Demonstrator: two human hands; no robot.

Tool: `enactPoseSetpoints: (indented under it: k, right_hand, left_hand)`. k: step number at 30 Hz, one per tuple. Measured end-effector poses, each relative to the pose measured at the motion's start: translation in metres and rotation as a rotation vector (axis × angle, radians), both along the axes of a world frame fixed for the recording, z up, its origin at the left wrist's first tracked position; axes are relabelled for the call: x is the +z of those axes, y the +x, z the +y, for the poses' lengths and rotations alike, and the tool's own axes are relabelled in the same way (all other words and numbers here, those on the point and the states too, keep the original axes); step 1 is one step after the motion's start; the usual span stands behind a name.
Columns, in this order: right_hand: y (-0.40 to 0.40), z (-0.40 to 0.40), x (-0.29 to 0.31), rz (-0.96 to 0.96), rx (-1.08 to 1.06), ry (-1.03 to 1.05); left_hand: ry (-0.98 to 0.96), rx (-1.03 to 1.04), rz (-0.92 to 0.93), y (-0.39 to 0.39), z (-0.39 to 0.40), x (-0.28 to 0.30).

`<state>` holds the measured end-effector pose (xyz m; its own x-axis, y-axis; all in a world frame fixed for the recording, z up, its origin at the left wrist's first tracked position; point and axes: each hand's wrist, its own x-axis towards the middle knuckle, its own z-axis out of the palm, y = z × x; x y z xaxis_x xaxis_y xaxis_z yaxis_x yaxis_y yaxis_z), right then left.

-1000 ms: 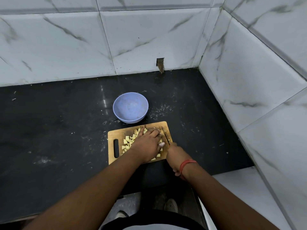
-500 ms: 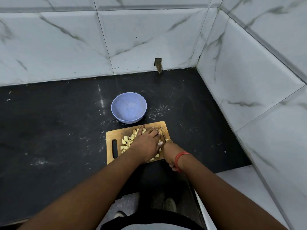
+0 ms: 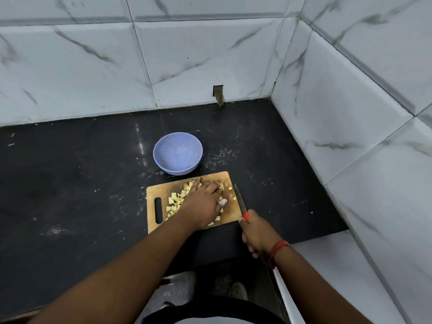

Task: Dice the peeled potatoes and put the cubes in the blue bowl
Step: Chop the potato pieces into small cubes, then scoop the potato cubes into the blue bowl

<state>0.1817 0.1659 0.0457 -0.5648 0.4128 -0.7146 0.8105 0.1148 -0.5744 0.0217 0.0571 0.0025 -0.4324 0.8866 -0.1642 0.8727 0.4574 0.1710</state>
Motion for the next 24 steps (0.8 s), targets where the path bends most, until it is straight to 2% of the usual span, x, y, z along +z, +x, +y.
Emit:
enactPoseSetpoints:
  k: [5,14,18,24]
  right_hand:
    - [-0.009,0.027,-0.014,0.086,0.081,0.434]
    - [-0.007,0.049,-0.034,0.074,0.276,0.833]
    - [-0.004,0.051,-0.04,0.084,0.333,0.952]
    - [-0.005,0.058,-0.041,0.174,0.335,1.011]
  left_hand:
    - [0.165,0.038,0.045,0.006,0.0,-0.001]
    - [0.249,0.083,0.106,0.033,-0.006,-0.005]
    - [0.238,0.119,0.135,0.04,-0.009,-0.007]
    - [0.233,0.161,0.152,0.044,-0.014,-0.007]
